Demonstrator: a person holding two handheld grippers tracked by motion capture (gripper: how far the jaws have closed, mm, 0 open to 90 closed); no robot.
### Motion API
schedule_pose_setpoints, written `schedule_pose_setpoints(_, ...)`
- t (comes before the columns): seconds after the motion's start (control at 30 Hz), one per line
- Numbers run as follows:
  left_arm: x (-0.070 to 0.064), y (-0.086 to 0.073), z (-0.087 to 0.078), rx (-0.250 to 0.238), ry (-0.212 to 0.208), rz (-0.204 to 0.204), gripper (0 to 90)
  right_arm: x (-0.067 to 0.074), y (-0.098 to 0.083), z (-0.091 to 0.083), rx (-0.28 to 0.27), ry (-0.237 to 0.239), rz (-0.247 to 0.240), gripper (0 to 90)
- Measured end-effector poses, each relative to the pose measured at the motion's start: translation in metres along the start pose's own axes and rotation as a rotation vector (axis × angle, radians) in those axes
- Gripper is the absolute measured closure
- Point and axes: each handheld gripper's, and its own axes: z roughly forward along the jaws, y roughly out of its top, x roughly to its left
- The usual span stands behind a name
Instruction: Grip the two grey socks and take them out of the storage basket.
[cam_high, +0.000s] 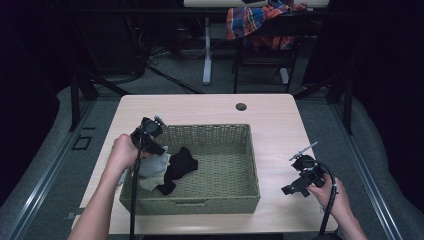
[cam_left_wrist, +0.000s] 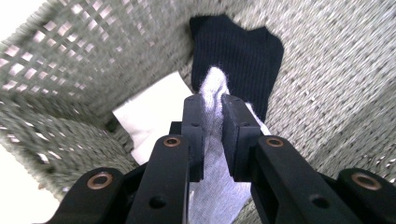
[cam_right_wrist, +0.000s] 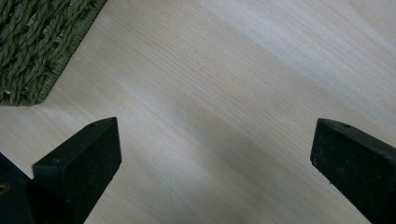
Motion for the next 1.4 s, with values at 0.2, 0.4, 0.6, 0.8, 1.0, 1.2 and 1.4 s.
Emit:
schedule_pose_setpoints(0.2,0.000,0.005,-0.017,-0.032,0.008,0.007,80.6,0.000,0.000,0.000,0.005,0.002,-0.001,1.7)
schedule_pose_setpoints(0.4,0.003,0.012,-0.039,-0.062,0.031,0.006,80.6,0.000,0.000,0.000,0.008,0.002,-0.004,1.7)
schedule_pose_setpoints(0.6,0.003,0.016,-0.062,-0.090,0.065,0.001,80.7,0.000,0.000,0.000,0.018,-0.005,-0.012,1.7)
schedule_pose_setpoints(0.8,0.013,0.006,-0.078,-0.107,0.085,-0.027,80.8,-0.001,0.000,0.000,0.010,-0.002,-0.013,1.7)
schedule_pose_setpoints(1.0,0.025,-0.010,-0.092,-0.113,0.117,-0.072,80.9,0.000,0.001,0.000,0.014,-0.003,-0.010,1.7)
schedule_pose_setpoints(1.2,0.041,-0.032,-0.102,-0.118,0.142,-0.124,80.9,0.001,0.000,0.001,0.008,0.003,0.003,1.7)
schedule_pose_setpoints(1.4,0.058,-0.058,-0.099,-0.092,0.170,-0.186,80.9,0.002,0.000,0.002,-0.011,-0.002,0.013,1.7)
